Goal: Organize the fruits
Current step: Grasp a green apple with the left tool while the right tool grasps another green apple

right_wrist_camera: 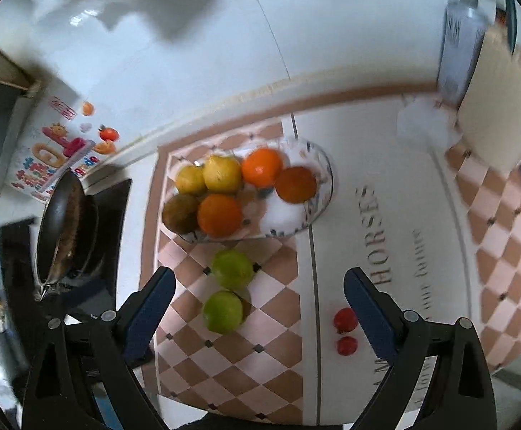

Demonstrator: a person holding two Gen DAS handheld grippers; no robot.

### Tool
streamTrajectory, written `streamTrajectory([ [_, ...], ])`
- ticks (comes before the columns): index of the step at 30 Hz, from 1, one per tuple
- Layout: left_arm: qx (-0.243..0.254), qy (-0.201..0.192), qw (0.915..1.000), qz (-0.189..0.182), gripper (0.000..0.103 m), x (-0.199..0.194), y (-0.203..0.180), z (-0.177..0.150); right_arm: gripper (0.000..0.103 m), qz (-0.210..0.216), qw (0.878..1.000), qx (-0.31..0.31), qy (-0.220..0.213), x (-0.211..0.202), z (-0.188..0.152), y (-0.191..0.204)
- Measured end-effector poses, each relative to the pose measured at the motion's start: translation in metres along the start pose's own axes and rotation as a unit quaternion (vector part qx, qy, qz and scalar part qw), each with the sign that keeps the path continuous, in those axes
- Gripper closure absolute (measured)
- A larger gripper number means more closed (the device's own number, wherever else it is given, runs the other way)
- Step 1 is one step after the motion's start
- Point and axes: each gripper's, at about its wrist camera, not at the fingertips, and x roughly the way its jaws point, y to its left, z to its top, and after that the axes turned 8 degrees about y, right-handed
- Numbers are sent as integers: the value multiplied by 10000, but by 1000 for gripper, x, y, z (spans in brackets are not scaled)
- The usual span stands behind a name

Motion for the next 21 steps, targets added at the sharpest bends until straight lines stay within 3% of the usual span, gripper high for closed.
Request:
streamTrajectory([
  [2, 49, 331, 9994, -70, 0, 27, -6, 1, 24, 7, 9999, 21, 107, 19, 1, -7],
  [3, 86, 462, 9989, -66, 0, 39, -10, 0, 28, -5, 9998, 6, 183, 29, 1, -10],
  [8, 322, 982, 9946, -63, 4, 92, -32, 1, 28, -49, 9986, -5, 535, 69, 2, -18],
  [10, 351, 1035, 9938, -199, 37, 102, -34, 0, 28, -1, 9979, 43, 652, 81, 3, -21],
  [12, 249, 982, 9935, -515, 50, 101, -31, -2, 28, 55, 9971, 120, 755, 92, 4, -24],
  [15, 230, 872, 9953, -366, 50, 94, -23, -6, 28, 191, 9960, 199, 852, 105, 8, -24],
  [21, -323, 978, 9944, -213, 50, 95, 31, -19, 28, 435, 9920, 131, 1177, 147, 18, -2],
])
